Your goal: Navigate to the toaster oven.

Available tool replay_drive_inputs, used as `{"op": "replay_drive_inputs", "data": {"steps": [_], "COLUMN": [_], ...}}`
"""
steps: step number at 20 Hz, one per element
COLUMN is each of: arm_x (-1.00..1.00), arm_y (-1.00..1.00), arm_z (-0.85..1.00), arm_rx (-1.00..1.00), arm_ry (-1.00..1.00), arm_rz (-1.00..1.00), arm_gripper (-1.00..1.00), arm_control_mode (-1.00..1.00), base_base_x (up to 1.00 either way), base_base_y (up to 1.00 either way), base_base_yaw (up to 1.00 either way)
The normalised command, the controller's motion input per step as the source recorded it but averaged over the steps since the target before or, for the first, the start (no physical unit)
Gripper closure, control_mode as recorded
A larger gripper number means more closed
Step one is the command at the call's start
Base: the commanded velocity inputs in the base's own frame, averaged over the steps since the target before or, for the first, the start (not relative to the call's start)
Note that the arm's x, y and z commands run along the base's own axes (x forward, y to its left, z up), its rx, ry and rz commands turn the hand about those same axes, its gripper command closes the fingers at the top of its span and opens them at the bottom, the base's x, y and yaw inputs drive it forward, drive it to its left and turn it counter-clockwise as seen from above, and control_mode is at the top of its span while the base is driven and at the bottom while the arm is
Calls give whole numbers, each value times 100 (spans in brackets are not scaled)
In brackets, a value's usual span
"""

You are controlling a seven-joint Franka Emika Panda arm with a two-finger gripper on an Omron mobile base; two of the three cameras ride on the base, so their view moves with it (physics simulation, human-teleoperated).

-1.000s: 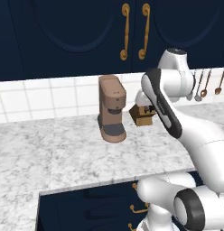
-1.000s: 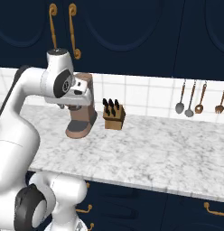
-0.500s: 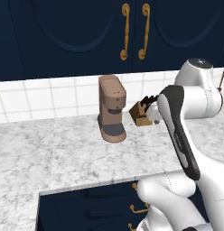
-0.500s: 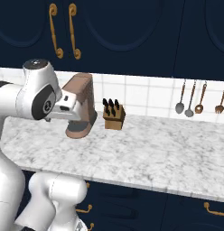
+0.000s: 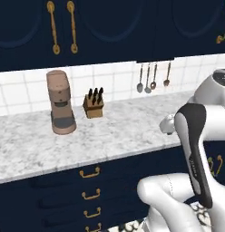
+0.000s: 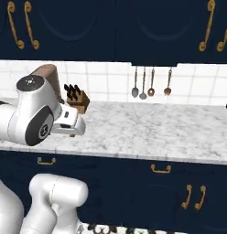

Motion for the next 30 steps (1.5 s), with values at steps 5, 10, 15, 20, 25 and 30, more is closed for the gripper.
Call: {"op": "replay_drive_inputs", "data": {"steps": [5,10,15,20,25,30], "arm_x": [0,0,0,0,0,0], "arm_y": [0,0,0,0,0,0], "arm_z": [0,0,0,0,0,0], "arm_rx": [0,0,0,0,0,0], "arm_ry": [0,0,0,0,0,0], "arm_rz": [0,0,0,0,0,0], "arm_gripper": [-100,-100,-100,-100,-100,-100], "arm_control_mode": [100,100,100,100,100,100], "base_base_x": [0,0,60,100,100,100], "base_base_y": [-43,-28,-73,-100,-100,-99], "base_base_yaw": [-82,-90,-58,-12,7,38]}}
